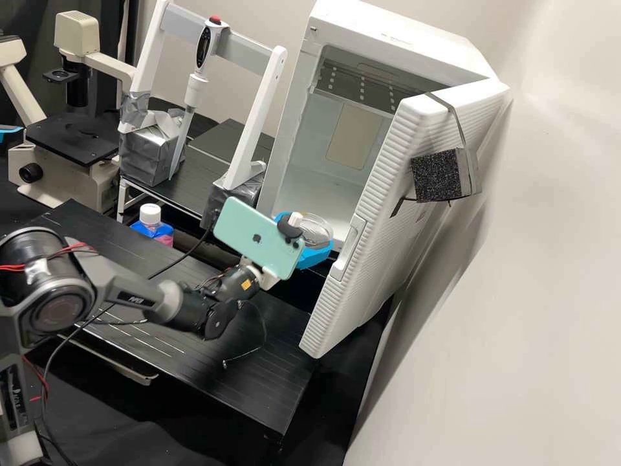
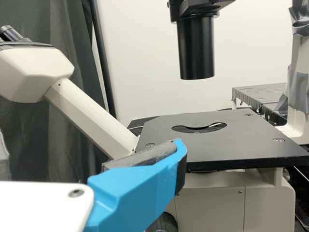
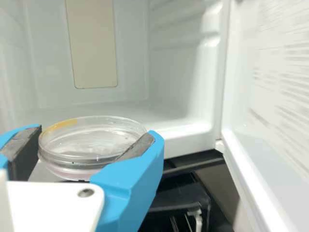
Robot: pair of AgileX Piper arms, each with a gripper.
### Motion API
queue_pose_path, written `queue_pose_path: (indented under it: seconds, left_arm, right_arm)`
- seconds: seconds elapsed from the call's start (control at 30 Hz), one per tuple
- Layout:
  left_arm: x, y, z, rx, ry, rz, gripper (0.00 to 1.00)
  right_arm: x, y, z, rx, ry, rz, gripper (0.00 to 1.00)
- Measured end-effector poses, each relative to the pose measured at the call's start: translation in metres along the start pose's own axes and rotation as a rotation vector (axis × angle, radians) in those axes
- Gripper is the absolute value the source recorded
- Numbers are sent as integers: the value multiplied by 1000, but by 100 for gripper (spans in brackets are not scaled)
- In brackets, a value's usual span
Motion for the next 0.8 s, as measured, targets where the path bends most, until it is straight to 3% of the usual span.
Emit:
queue_pose_path:
  seconds: [0.27,0.43,0.63,0.8]
  left_arm:
    - [0,0,0,0,0,0,100]
    - [0,0,0,0,0,0,100]
    - [0,0,0,0,0,0,100]
    - [0,0,0,0,0,0,100]
  right_arm:
    - [-56,-18,-19,-16,121,-20,0]
    - [-87,-45,-46,-24,242,-102,0]
    - [-115,-81,-93,-55,460,-239,0]
    - [-127,-101,-121,-49,554,-306,0]
